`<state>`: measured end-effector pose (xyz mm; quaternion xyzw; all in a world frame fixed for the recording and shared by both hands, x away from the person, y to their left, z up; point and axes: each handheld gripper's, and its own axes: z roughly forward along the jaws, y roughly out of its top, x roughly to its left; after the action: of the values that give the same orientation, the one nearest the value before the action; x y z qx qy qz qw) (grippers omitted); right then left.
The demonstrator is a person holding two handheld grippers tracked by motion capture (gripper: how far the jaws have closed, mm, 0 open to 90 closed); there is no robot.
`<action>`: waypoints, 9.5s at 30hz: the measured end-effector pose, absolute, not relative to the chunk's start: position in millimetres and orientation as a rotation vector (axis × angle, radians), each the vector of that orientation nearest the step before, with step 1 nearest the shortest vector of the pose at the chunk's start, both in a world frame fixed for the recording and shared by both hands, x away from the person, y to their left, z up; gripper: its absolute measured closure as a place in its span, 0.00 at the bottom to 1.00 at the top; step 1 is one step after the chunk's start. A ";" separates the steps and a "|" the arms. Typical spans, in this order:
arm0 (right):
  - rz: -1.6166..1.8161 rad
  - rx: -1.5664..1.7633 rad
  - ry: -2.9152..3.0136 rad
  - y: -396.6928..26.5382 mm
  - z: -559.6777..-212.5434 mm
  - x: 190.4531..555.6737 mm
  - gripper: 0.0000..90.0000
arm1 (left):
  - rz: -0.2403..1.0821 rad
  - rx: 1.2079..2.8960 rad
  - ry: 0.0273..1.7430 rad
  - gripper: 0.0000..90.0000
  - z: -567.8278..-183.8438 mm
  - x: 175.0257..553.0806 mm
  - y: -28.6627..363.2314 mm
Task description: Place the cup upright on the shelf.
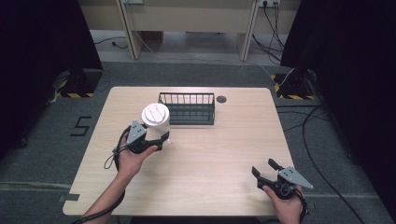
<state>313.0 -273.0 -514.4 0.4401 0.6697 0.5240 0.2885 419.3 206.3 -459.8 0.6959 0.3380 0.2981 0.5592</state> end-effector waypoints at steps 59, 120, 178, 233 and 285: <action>1.408 1.181 1.787 -273.9 -514.5 313.3 0.24 | 0.733 1.601 0.793 0.19 -421.8 479.8 169.9; 1.419 1.181 1.785 -274.9 -514.5 312.8 0.25 | 0.755 1.610 0.795 0.19 -395.2 539.8 134.7; 1.422 1.169 1.804 -274.7 -514.5 312.2 0.24 | 0.745 1.702 0.937 0.19 -450.0 565.1 111.3; 1.404 1.176 1.811 -273.6 -514.3 313.2 0.25 | 0.747 1.698 0.829 0.18 -438.7 492.2 167.9; 1.409 1.190 1.807 -274.1 -514.4 313.6 0.25 | 0.797 1.625 0.864 0.19 -438.6 421.6 253.8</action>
<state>313.6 -274.1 -514.4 0.4430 0.6726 0.5244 0.2764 421.6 253.8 -438.6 0.6831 0.3631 0.3350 0.5379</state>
